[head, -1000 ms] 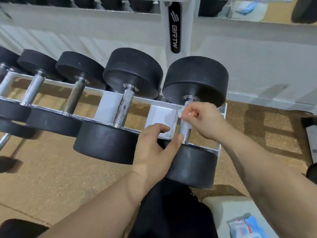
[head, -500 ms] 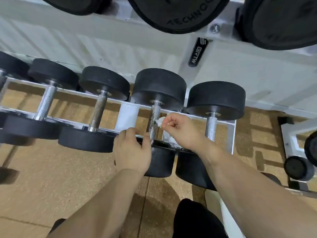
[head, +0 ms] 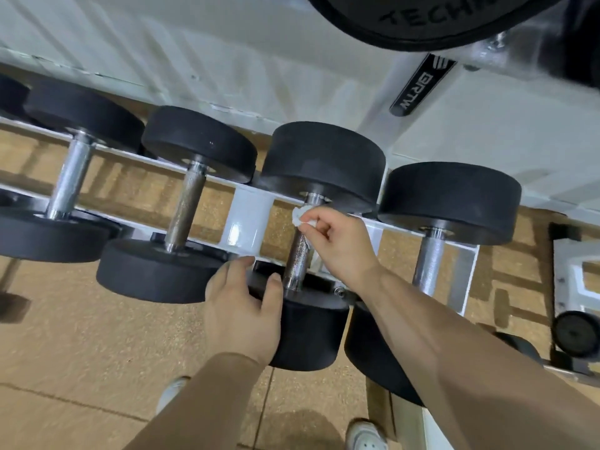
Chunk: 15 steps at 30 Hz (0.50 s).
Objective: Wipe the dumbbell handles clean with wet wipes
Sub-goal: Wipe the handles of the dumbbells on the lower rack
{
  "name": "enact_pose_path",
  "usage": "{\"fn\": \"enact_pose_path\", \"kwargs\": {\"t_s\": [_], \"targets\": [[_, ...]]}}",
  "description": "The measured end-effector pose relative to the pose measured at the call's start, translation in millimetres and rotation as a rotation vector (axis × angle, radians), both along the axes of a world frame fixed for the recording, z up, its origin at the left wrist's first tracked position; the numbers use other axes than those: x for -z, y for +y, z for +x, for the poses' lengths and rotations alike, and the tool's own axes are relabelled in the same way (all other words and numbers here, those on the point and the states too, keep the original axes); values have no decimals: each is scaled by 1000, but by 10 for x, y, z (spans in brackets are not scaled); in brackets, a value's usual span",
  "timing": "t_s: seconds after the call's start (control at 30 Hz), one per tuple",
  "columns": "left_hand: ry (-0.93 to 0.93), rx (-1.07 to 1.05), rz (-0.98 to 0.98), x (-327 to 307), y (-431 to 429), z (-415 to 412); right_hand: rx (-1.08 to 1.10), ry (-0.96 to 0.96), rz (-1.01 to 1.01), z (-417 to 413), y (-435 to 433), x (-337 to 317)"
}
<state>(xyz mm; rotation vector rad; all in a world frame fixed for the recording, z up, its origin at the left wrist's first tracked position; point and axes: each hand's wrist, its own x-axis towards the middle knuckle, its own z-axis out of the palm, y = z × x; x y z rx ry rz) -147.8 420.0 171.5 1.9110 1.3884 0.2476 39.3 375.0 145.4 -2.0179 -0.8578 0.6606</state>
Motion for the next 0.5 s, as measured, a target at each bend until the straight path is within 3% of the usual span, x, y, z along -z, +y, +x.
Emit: {"fn": "enact_pose_path", "kwargs": {"t_s": [0.13,0.27,0.37,0.5], "targets": [[-3,-19,-29,9,-6,10,-126,107,-77,-62,-81,-37],[36,-15,-55,1,-16,11,-333,-13,-166,-200,-184,-76],[53,18,-56,-13,-6,7,-164,-152,-118,-116,22,-96],[45,24,-61,-38,-8,20,81,-103,-47,24,237,-119]]}}
